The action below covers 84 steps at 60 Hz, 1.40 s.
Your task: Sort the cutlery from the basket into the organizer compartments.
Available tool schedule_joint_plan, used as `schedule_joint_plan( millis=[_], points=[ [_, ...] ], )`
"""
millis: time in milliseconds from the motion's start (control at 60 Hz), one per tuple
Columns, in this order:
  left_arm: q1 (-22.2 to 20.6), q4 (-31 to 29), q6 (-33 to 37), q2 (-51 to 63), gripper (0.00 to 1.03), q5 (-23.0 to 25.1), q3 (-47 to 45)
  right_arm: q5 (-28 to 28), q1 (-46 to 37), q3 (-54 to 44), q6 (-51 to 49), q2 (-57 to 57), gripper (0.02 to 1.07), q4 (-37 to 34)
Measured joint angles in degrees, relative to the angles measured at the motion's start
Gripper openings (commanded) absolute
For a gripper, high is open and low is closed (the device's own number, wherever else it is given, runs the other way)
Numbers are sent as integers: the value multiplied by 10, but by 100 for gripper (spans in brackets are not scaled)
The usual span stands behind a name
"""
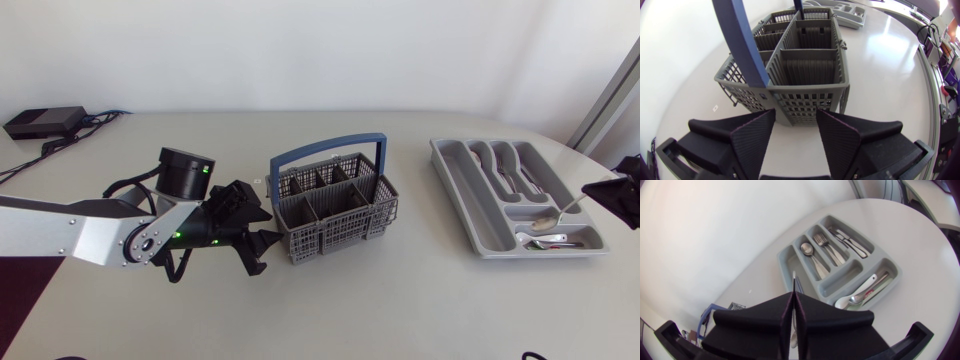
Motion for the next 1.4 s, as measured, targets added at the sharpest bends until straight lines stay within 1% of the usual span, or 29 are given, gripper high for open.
schedule_joint_plan(
  millis=[100,317,400,533,700,883,1067,1350,1400],
  points=[
    [0,0,0,0,57,0,0,-7,-33,0,-2,32,8,0],
    [0,-5,0,0,57,-6,0,-7,-76,4,-2,112,8,7],
    [0,-6,0,0,57,-9,0,1,-86,8,3,147,8,28],
    [-2,-9,0,0,57,-13,0,6,-89,23,18,189,8,45],
    [-11,-11,0,0,57,-23,0,10,-89,28,42,198,8,80],
    [-15,-21,0,0,57,-28,0,23,-81,47,54,234,8,94],
    [-17,-38,0,0,57,-43,1,25,-65,67,58,295,8,94],
    [-46,-43,0,-8,57,-72,1,25,-51,107,66,359,8,77],
    [-49,-45,0,-9,57,-73,1,25,-51,109,68,363,10,77]
  ],
)
